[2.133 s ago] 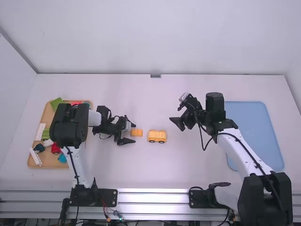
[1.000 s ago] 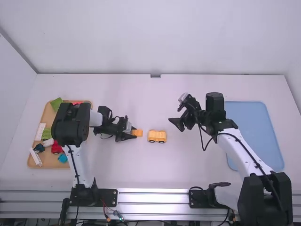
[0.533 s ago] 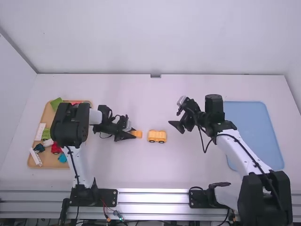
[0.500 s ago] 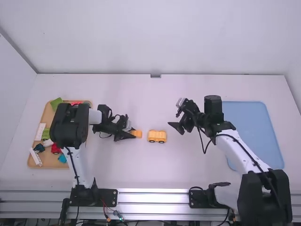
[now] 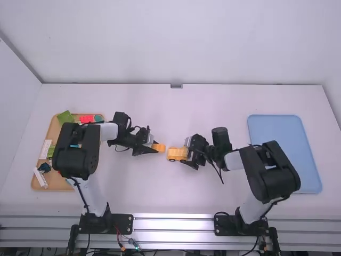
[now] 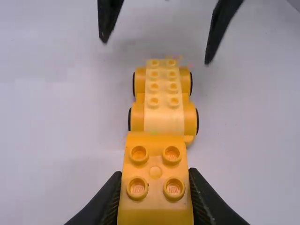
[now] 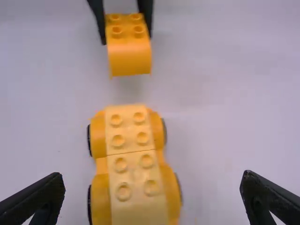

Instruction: Assemble lego blocks to make yellow taxi

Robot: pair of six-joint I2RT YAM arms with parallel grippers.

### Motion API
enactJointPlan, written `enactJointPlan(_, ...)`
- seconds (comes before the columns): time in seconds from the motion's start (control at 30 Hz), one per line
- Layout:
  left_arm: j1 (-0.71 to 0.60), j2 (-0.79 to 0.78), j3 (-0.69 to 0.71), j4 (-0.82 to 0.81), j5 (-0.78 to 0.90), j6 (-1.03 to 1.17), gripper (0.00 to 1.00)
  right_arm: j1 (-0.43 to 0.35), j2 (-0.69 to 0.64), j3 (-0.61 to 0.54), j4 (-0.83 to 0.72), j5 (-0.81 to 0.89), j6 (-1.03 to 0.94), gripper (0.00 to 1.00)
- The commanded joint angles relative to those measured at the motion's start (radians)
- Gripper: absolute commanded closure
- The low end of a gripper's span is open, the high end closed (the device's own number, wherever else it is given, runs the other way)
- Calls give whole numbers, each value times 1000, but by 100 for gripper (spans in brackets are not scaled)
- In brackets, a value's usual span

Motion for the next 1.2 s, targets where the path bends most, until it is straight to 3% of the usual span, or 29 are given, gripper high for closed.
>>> enactJointPlan(0.0,-24,-18,-3,0,34,-11,79,4,45,-23,54,-31,-30,1)
enactJointPlan(0.03,-32,-19,-3,5,30,-11,75,3,79,-35,127,-38,-6,1)
enactJointPlan(0.17,-41,-19,-3,59,6,-105,78,4,177,-34,259,-37,39,1)
enactJointPlan(0.43,-82,-25,-3,97,-36,-196,87,-2,364,83,323,-149,55,1)
enactJointPlan(0.7,-123,-79,-3,93,-92,-253,97,-21,368,92,313,-198,53,1)
enactJointPlan(0.93,-139,-140,-21,111,-87,-282,98,-2,368,37,423,-188,48,2)
enactJointPlan(1.17,-154,-141,-103,311,-87,-422,98,-18,368,-8,501,-154,81,19)
